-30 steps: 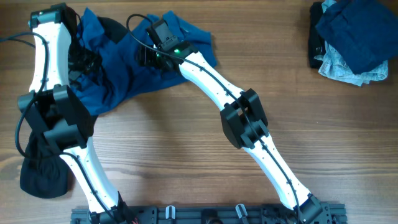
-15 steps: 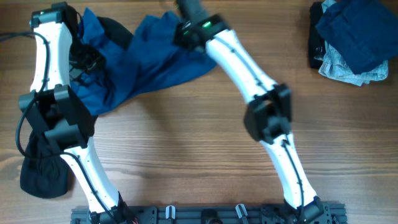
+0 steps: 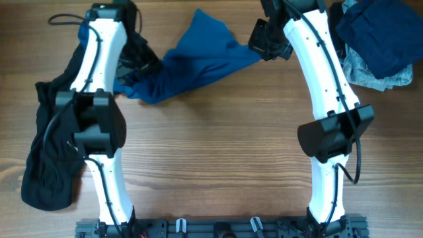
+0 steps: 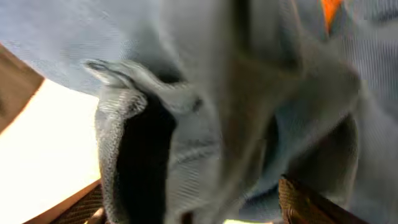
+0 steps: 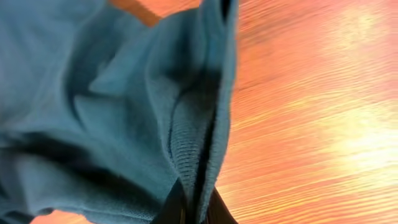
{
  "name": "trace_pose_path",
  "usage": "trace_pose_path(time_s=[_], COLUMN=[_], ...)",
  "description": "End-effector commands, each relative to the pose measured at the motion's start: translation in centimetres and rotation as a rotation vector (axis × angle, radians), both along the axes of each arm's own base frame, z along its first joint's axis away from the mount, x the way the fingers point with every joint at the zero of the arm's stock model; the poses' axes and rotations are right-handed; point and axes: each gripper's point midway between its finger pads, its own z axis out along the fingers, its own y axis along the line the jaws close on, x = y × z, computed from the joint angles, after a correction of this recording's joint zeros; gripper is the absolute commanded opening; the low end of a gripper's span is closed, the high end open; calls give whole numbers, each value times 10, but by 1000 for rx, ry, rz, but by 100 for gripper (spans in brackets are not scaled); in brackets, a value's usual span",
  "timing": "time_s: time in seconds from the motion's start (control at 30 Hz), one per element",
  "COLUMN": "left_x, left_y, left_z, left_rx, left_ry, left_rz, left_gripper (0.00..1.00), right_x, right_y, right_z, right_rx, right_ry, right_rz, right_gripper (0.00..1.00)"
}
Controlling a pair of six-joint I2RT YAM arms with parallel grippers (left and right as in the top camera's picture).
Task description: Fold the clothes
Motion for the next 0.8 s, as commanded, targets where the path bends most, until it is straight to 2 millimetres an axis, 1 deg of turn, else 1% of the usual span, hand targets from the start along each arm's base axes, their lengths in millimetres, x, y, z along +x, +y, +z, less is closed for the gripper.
trace_pose_path(time_s=[0.0,0.07,0.1,0.17,0.23,0.27,0.3,0.37,0.4,0.43,0.47,0.53,0.6,0.63,0.67,0.73,0.77], left_x=[-7,-6,-7,-11,-16,-22,-26,-35,-33,-31,-31,-36,-42,-50,-53,-49,-49], left_y=[-25,-34,-40,-47,-50,-49,-51,-58,-62,-65,-68,-73,-73,-75,-75,-80,-84], left_z=[6,18,29,45,59,62,62,56,52,47,36,18,-8,-22,-32,-44,-47], left_rx=[-10,-6,-9,-13,1,28,36,39,37,34,30,-1,-11,-27,-32,-63,-85], left_ry=[-1,-38,-64,-94,-116,-106,-92,-55,-61,-68,-67,-37,-13,14,21,-9,-16], left_rz=[-87,-110,-124,-131,-94,-79,-84,-87,-95,-100,-105,-104,-101,-101,-108,-169,-187], left_gripper=[84,87,88,90,90,91,95,96,97,100,100,100,100,100,100,100,100], right_x=[5,7,7,5,-1,-10,-15,-24,-26,-28,-29,-29,-29,-29,-29,-29,-28], right_y=[-36,-53,-59,-69,-78,-82,-83,-86,-86,-87,-86,-86,-86,-86,-88,-92,-93], right_z=[12,16,21,33,45,50,50,42,38,33,30,30,30,30,30,30,30], right_rx=[-58,-49,-22,9,1,-16,-21,-39,-40,-43,-41,-37,-39,-40,-40,-40,-40], right_ry=[-33,-40,-44,-65,-86,-88,-80,-42,-27,-11,-1,0,0,0,0,0,0], right_rz=[-35,-70,-77,-56,-57,-56,-56,-56,-56,-55,-53,-50,-40,-37,-42,-51,-53], right_gripper=[4,4,4,4,4,5,4,4,4,4,4,4,4,4,4,4,4])
